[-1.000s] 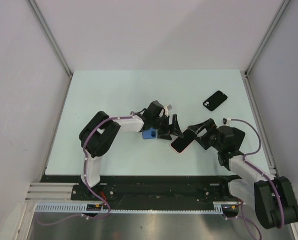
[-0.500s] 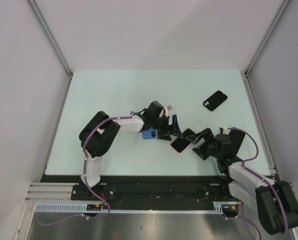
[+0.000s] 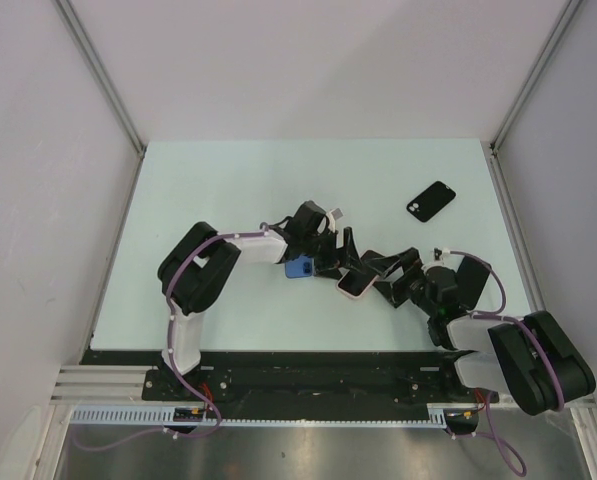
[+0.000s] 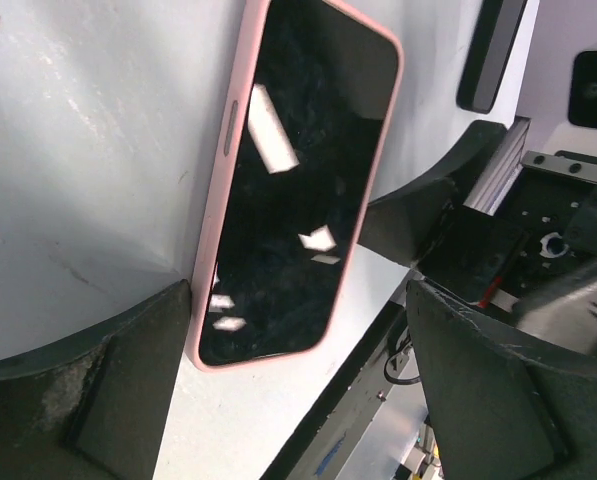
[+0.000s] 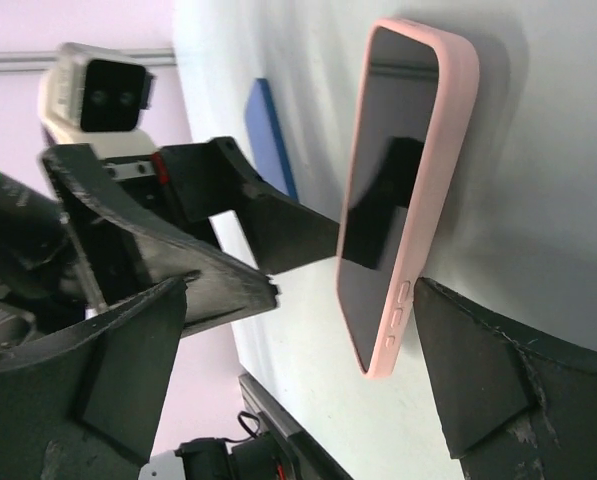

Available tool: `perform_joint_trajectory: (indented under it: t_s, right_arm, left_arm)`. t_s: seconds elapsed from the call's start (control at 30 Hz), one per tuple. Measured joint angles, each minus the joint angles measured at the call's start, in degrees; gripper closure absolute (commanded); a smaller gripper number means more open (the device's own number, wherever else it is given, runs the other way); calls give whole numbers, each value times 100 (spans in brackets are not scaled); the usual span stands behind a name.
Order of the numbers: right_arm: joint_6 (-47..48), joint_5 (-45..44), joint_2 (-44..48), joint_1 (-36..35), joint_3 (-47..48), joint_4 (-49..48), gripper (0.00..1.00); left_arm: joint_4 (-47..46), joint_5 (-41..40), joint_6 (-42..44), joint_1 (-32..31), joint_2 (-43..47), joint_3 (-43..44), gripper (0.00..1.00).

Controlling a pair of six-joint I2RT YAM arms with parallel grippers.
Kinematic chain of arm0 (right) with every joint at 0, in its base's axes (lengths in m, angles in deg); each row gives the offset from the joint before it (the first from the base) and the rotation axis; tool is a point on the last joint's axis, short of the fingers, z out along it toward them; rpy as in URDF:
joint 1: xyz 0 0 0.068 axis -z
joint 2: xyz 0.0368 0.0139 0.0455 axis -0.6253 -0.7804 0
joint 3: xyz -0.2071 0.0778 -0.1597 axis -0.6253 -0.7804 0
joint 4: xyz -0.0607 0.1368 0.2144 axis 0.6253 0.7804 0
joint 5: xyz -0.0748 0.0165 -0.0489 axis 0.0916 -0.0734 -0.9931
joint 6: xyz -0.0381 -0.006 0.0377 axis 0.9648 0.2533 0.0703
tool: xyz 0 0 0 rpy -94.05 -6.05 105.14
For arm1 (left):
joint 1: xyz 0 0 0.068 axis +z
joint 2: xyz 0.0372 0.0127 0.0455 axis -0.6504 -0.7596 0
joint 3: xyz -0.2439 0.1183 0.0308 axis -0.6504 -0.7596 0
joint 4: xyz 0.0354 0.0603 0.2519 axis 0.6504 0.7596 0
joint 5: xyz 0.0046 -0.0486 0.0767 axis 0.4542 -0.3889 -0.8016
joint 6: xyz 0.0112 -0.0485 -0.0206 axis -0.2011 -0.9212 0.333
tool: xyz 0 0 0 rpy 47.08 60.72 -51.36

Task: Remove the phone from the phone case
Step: Pick up the phone at the center of the board.

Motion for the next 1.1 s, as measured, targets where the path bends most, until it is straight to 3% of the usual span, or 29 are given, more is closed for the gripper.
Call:
perform_joint_trajectory:
  t_s: [0.33, 0.63, 0.93, 1.1]
  right_arm:
    - [-267, -249, -39, -243, 116, -1078, 1]
    - [-658, -238, -1150, -361, 282, -2208, 2]
    - [-1217, -164, -2610, -470, 345, -3073, 4]
    - [-1377, -127, -2852, -498, 363, -3368, 4]
  left_arm:
    - [-76, 46, -50, 22, 0, -35, 9]
    - [-256, 118, -138, 2, 0, -142, 13]
    - [-426, 192, -184, -7, 2, -260, 37]
    - [-452, 181, -188, 13, 35, -304, 49]
